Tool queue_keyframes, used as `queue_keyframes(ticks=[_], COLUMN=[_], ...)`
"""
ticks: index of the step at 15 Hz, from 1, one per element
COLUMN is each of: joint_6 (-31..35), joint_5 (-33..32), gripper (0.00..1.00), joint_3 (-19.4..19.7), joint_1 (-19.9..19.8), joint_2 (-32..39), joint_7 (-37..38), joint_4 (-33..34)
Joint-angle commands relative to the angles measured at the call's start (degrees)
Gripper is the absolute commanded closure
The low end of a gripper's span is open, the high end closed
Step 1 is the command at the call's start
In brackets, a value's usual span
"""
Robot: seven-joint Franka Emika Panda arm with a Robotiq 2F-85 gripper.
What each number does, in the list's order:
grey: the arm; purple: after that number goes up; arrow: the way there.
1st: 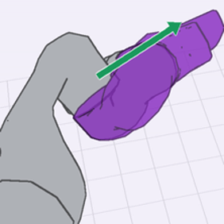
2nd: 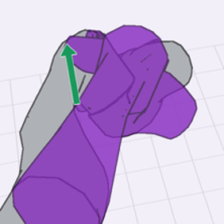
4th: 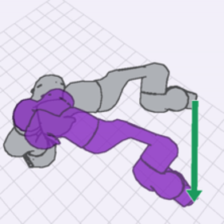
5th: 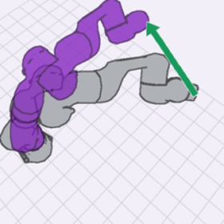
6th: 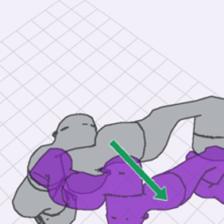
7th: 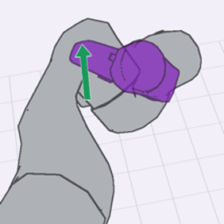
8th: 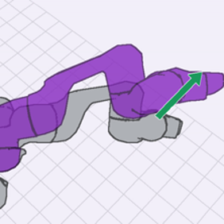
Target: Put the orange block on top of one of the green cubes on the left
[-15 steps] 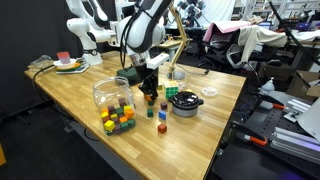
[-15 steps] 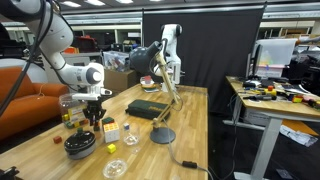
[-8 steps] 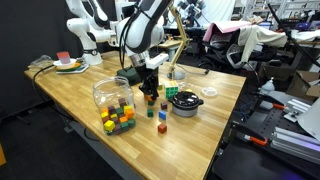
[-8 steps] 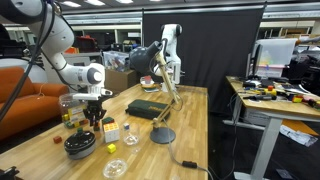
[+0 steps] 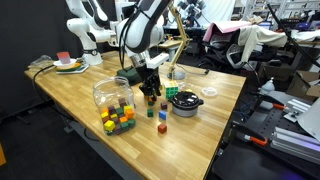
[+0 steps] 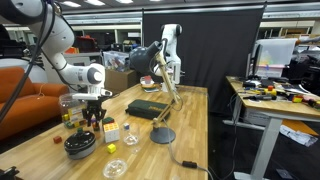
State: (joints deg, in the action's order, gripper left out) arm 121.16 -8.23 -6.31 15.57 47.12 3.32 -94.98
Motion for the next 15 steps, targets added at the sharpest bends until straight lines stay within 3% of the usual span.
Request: queue_keyframes(ticks=[1,4,8,9,15], joint_6=[-2.5,-2.0,-1.1,-0.6,-0.6], joint_5=[0.7,0.6,1.5,0.4,0.6], gripper=[0.2,0.0,0.0,0.0,0.0], joint_3=[-0.3,-0.3,-0.7,0.0,0.0], joint_1=[-0.2,-0.2,-0.9,0.1,-0.1], joint_2=[0.8,0.1,-3.3,-0.4,-1.7], joint_7=[-0.7,-0.7,-0.6,0.0,0.0], joint_4=[2.1,1.4,-3.4,-0.1,-1.8])
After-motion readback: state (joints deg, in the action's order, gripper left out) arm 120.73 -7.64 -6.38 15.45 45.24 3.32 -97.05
